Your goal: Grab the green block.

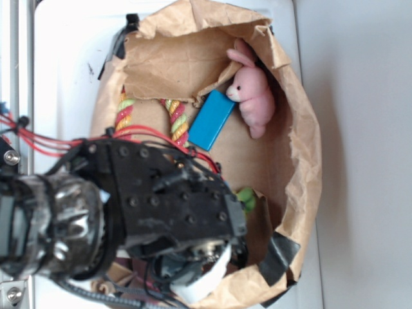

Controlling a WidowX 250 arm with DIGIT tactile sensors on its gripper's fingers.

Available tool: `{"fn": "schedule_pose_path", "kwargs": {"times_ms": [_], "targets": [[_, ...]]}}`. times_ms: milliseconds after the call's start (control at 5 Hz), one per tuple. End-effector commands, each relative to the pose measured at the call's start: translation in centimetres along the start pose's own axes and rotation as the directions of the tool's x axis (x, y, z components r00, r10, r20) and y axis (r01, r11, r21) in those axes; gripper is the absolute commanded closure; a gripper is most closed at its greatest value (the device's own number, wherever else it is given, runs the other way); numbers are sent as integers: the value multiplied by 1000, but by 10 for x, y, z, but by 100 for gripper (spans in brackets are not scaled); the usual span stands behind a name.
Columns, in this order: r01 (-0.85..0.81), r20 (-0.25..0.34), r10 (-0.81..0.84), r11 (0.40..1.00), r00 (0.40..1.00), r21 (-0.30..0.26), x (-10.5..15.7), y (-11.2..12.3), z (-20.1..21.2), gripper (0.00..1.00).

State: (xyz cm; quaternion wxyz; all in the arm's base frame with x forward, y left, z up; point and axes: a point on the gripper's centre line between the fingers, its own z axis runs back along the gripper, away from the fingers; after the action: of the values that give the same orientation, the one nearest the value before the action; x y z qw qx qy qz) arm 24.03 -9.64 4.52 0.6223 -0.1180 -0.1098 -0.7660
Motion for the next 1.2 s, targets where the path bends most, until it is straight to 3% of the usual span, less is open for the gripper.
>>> {"fn": "schedule_pose_path", "kwargs": {"times_ms": [0,200,600,800,1000], "targets": [[8,-12,-7,999,1000,49,16,3,-11,0],[-9,-30,12,996,999,85,13,9,-22,0],[-59,-32,63,993,997,106,2,27,-23,0],[-69,-23,72,990,997,122,0,28,-18,100],[-69,-28,73,989,997,132,-1,27,-15,100]]}}
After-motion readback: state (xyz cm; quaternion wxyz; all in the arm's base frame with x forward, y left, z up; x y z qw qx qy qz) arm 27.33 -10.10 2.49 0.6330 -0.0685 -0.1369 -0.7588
